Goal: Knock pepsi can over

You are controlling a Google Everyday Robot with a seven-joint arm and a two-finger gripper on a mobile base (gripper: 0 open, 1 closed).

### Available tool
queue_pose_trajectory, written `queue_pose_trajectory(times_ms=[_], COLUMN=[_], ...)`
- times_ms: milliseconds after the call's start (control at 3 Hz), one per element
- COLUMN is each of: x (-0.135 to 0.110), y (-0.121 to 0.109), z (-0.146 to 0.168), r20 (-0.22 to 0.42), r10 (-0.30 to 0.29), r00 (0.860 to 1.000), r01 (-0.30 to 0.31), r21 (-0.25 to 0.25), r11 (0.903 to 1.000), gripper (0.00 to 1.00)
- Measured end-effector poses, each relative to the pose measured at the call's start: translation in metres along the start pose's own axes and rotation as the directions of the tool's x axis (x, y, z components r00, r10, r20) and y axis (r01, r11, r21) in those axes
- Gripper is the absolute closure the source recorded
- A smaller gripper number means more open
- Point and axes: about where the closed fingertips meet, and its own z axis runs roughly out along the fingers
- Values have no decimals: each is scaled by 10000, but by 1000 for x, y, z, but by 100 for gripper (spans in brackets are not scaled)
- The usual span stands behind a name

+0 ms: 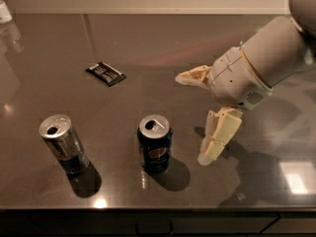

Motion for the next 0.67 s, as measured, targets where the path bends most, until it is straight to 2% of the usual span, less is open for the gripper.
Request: queue_pose_trajectory(times_ms=[667], x=[-25], y=[10], z=[35], r20=[818], r10=[-419], r00=[9958], r01=[478], r21=[-708], r11=[9963], gripper=[0])
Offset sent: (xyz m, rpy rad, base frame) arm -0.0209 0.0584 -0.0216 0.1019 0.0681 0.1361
